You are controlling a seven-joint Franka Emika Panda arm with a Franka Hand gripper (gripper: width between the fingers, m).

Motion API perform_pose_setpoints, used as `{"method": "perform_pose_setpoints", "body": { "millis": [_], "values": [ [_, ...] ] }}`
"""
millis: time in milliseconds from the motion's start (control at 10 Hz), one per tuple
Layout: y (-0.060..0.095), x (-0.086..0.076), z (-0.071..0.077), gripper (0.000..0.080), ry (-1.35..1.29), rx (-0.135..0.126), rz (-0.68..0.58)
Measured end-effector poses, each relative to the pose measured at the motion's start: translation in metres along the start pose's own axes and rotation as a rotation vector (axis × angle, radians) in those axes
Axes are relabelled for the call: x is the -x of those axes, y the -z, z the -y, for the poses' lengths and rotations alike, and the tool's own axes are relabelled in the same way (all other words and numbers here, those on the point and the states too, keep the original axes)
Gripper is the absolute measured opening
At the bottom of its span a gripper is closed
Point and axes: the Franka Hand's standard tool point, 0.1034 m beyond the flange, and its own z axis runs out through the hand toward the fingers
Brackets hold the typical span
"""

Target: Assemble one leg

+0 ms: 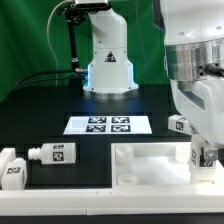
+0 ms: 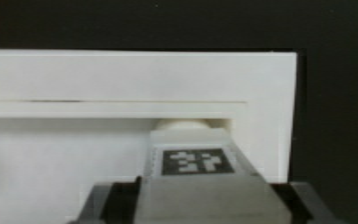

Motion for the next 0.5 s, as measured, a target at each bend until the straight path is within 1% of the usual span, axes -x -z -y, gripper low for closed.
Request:
{"method": "perform_pose_setpoints", "body": {
  "millis": [100, 200, 300, 400, 500],
  "values": [
    [0.0001, -0.0002, 0.0009, 0.0288, 0.036, -0.007, -0.002],
    [0.0014, -0.0024, 0.0041, 0.0514, 0.243, -0.048, -0.019],
    [0.0013, -0.0020, 0.0032, 0.0514, 0.445, -0.045, -0.028],
    [0.0012, 0.0001, 0.0032, 0.0619, 0.595, -0.042, -0.033],
    [0.0007, -0.0011, 0.0031, 0.0619, 0.648, -0.040, -0.036]
  ]
}}
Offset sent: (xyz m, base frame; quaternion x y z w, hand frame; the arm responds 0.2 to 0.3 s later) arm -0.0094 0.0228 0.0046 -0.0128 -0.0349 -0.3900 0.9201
